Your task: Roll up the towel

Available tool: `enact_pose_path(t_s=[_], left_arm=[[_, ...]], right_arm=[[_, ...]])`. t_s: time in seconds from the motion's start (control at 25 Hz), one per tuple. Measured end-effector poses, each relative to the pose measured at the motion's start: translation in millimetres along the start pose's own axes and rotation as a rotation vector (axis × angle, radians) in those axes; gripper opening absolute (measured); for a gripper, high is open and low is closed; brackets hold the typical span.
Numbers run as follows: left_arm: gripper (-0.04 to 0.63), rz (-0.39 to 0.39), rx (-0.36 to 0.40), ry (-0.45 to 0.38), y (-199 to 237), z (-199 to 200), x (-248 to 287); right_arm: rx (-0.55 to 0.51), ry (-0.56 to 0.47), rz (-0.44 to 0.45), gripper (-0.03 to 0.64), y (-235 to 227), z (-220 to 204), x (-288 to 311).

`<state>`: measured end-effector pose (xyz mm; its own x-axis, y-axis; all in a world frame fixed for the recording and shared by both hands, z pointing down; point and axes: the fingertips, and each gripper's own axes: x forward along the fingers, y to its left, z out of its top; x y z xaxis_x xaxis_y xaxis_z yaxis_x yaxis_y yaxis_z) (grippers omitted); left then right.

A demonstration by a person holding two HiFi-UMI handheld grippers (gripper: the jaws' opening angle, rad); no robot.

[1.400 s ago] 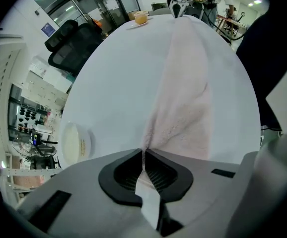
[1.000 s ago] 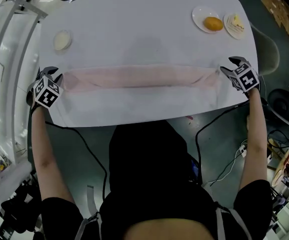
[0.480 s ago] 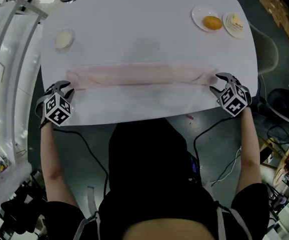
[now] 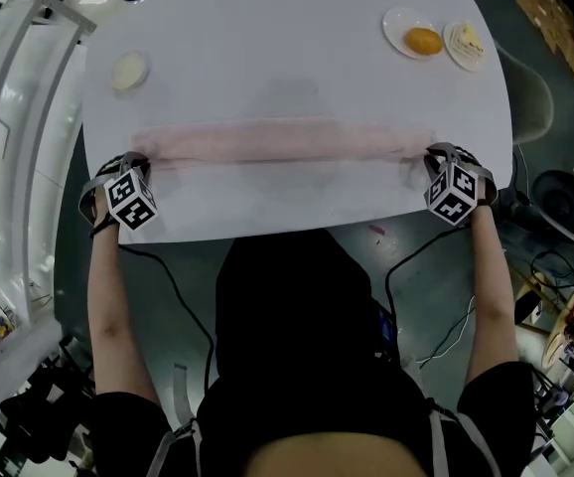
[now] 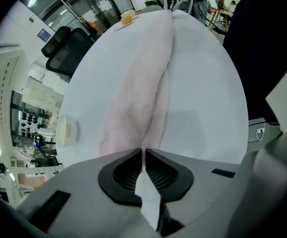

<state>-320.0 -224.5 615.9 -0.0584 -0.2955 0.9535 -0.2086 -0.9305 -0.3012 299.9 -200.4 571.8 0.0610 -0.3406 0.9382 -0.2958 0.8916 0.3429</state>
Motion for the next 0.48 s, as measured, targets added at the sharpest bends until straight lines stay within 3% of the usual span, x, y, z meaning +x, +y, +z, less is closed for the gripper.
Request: enact_pose_path(t_s=[0.16, 0.36, 0.48], left_arm=[[0.023, 0.004, -0.014, -0.003, 3.4, -6.3, -3.5], [0.02, 0.026, 0.021, 0.004, -6.4, -8.7, -1.6], [0.02, 0.043, -0.017, -0.019, -12.2, -9.2, 1.9]], right_arm=[[-0.02, -0.001, -0.023, 0.048, 0.2, -5.8, -5.4], [-0.078, -0.004, -0.084, 0.048, 10.2, -13.0, -1.1], [-0.054, -0.002, -0.076, 0.048, 22.3, -16.8, 7.9]])
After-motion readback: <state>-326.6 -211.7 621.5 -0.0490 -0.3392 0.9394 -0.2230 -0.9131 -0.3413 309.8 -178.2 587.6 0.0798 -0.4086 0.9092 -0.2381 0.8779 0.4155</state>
